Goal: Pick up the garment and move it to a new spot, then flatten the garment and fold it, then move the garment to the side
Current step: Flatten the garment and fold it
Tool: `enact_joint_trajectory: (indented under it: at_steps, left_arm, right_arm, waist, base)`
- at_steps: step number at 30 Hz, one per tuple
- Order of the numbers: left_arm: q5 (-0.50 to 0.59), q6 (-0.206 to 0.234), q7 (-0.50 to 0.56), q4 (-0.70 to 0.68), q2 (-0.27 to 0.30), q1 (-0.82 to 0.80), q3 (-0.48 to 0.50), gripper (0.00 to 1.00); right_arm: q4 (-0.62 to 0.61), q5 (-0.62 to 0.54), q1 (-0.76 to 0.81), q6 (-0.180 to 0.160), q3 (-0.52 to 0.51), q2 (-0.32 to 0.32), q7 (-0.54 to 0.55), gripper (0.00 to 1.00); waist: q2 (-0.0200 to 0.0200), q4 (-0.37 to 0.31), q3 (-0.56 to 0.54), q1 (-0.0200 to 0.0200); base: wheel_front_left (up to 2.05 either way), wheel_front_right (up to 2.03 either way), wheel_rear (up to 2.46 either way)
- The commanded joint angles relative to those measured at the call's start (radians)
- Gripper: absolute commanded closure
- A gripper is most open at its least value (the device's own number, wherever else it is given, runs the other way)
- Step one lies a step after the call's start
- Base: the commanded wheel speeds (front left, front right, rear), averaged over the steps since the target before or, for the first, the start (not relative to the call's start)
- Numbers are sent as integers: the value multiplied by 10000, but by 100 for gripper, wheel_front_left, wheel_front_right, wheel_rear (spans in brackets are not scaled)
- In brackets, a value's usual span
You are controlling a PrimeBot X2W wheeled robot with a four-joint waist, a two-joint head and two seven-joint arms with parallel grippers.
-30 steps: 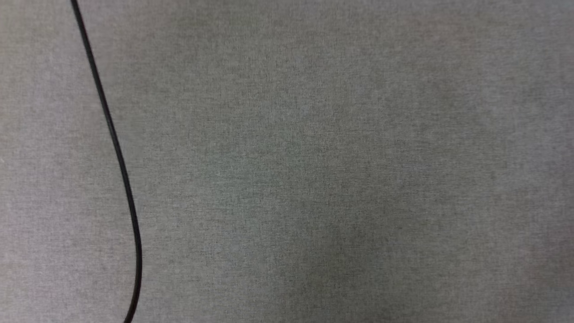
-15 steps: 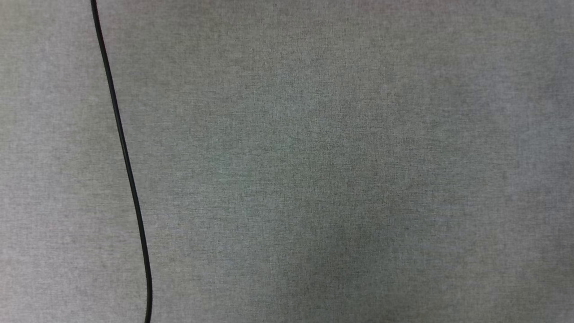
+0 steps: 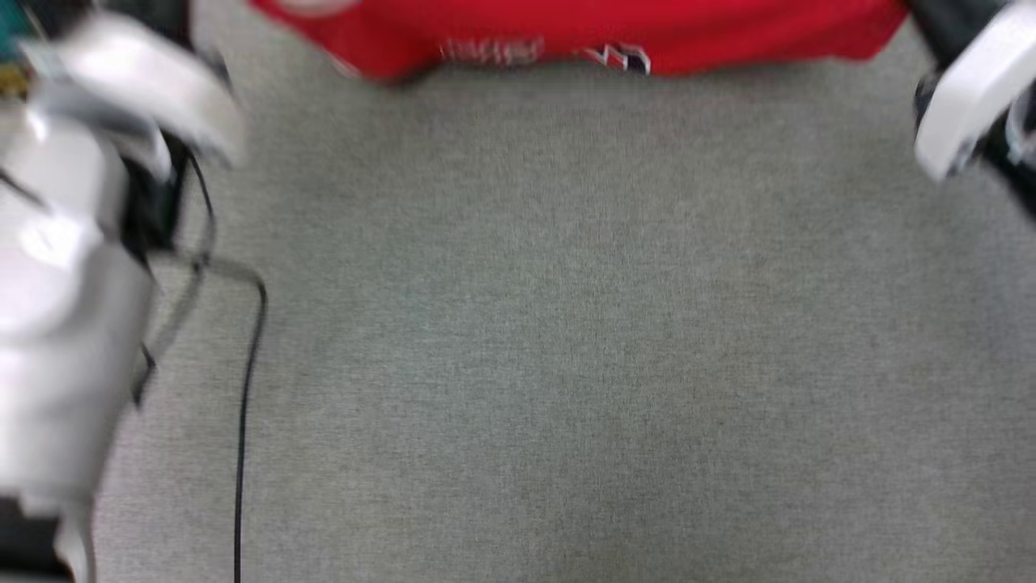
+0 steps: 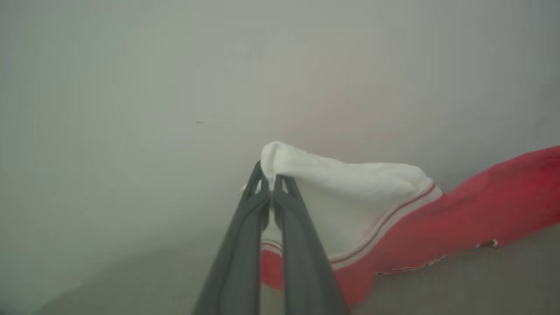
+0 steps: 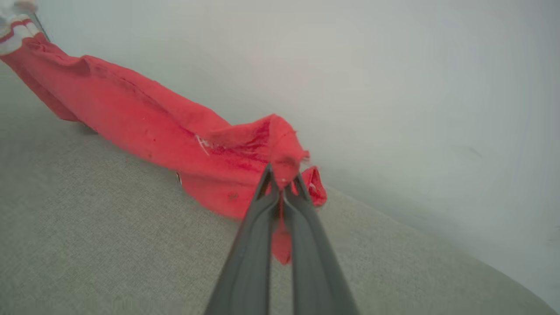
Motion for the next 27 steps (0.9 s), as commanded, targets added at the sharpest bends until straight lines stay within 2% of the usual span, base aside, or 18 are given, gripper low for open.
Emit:
enact_joint_trajectory:
  at_steps: [1, 12, 19, 23, 27]
  left_arm:
    - [-48, 79, -11, -125, 32, 331, 4, 100]
    - [-852, 1561, 592, -2890, 318, 5818, -183, 100]
    - [-1500, 2484, 848, -4338, 506, 8788, -68, 100]
    - [-1762, 2809, 988, -4867, 472, 10106, -208, 100]
    - [-2100, 2949, 1120, -5232, 413, 11197, -381, 100]
  right_arm:
    - [-56, 60, 251, -15, 32, -55, -81, 100]
    - [-866, 972, 3818, -15, 660, -649, -326, 100]
    - [-1217, 1384, 5801, -15, 627, -877, -466, 100]
    - [-1472, 1540, 6912, -13, 385, -994, -494, 100]
    - [-1700, 1652, 8173, -15, 96, -1073, -529, 100]
  waist:
    - [0, 90, -402, 1]
    - [0, 255, -2164, 1]
    - [0, 357, -3123, 1]
    - [0, 454, -3545, 1]
    - [0, 575, -3984, 1]
  base:
    - [0, 0, 0]
    - [0, 0, 0]
    - [0, 0, 0]
    - [0, 0, 0]
    - [0, 0, 0]
